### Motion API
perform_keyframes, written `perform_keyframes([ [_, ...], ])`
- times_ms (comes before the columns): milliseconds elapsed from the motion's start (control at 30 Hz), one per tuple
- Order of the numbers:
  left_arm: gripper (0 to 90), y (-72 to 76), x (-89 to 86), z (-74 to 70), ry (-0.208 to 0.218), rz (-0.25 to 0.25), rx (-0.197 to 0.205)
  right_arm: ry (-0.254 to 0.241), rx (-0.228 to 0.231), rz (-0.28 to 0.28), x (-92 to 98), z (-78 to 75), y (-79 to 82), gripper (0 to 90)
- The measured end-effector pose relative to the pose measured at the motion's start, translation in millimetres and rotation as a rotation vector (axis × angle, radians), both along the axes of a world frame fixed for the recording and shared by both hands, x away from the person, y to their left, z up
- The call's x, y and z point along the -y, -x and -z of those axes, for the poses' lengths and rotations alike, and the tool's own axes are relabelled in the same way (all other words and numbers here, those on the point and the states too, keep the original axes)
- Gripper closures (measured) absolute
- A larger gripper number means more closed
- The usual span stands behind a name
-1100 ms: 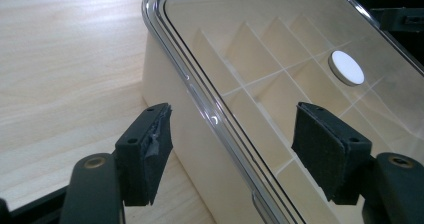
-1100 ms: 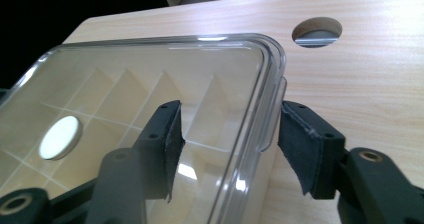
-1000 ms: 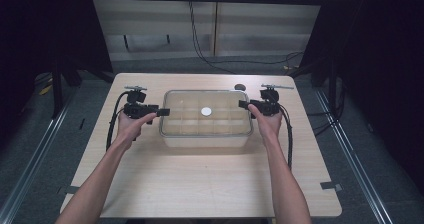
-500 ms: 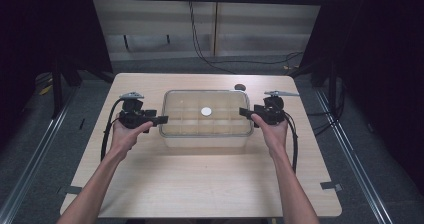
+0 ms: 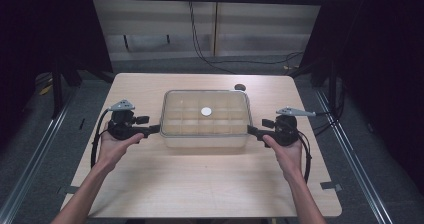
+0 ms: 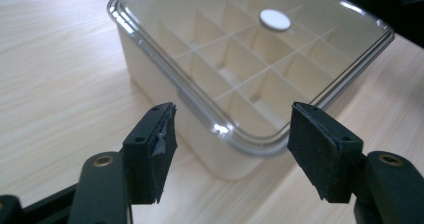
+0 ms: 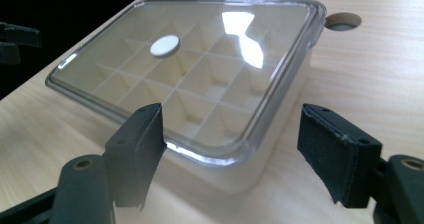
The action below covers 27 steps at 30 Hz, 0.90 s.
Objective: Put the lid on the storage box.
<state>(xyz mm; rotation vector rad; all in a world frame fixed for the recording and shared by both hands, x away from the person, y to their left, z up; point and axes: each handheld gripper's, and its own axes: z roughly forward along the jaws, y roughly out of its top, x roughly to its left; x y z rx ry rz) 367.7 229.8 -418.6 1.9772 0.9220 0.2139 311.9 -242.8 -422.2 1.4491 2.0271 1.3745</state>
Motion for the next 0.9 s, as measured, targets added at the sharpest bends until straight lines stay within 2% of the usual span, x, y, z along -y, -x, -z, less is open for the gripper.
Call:
perform_keyframes([
  [67, 35.6, 4.9, -5.0, 2.6, 0.028, -0.021, -0.009, -0.003, -0.001, -0.001, 3.0, 2.7, 9.7, 26.2],
  [100, 35.0, 7.6, -6.5, 3.8, 0.027, -0.035, -0.014, 0.001, -0.004, -0.001, 4.3, 3.9, 14.2, 26.2],
  [167, 33.8, 13.6, -8.8, 4.8, -0.002, -0.044, 0.005, 0.001, -0.004, -0.001, 6.1, 6.4, 23.0, 26.3],
  [200, 33.4, 13.6, -8.8, 4.8, -0.002, -0.044, 0.005, 0.001, -0.004, -0.001, 6.1, 6.4, 23.0, 26.3],
  [267, 32.4, 20.4, -11.7, 4.0, -0.024, -0.041, 0.006, 0.004, -0.012, -0.004, 8.0, 10.8, 34.6, 26.2],
  [367, 32.3, 32.4, -17.6, 0.2, -0.016, -0.036, 0.03, 0.01, -0.02, 0.003, 9.8, 14.8, 46.6, 25.7],
  [400, 31.8, 36.0, -19.9, -0.5, -0.018, -0.032, 0.024, 0.011, -0.022, 0.004, 10.6, 15.9, 50.8, 25.5],
  [433, 30.9, 39.1, -22.0, -0.3, 0.0, -0.019, 0.012, 0.011, -0.023, 0.004, 11.4, 17.1, 54.8, 25.4],
  [533, 30.0, 47.0, -24.2, 1.3, -0.014, -0.016, 0.017, 0.023, -0.038, 0.002, 13.8, 21.2, 63.9, 25.3],
  [600, 28.5, 57.5, -27.3, 6.0, -0.032, 0.003, 0.017, 0.029, -0.041, 0.002, 14.9, 22.4, 70.0, 25.3],
  [667, 24.4, 66.1, -29.2, 9.7, -0.051, -0.01, 0.027, 0.028, -0.042, 0.005, 16.0, 23.0, 76.1, 25.3],
  [733, 23.6, 70.2, -29.8, 12.4, -0.049, -0.007, 0.018, 0.027, -0.038, 0.005, 16.7, 23.6, 78.9, 25.4],
  [800, 23.6, 84.3, -30.6, 19.8, -0.087, 0.011, 0.025, 0.032, -0.043, 0.006, 17.5, 26.8, 87.4, 25.3],
  [867, 22.8, 93.2, -32.3, 25.1, -0.078, 0.011, 0.02, 0.027, -0.048, 0.015, 18.5, 30.2, 93.3, 25.3],
  [900, 22.4, 97.3, -33.5, 28.3, -0.063, 0.013, 0.001, 0.025, -0.048, 0.019, 19.4, 31.9, 95.6, 25.3],
])
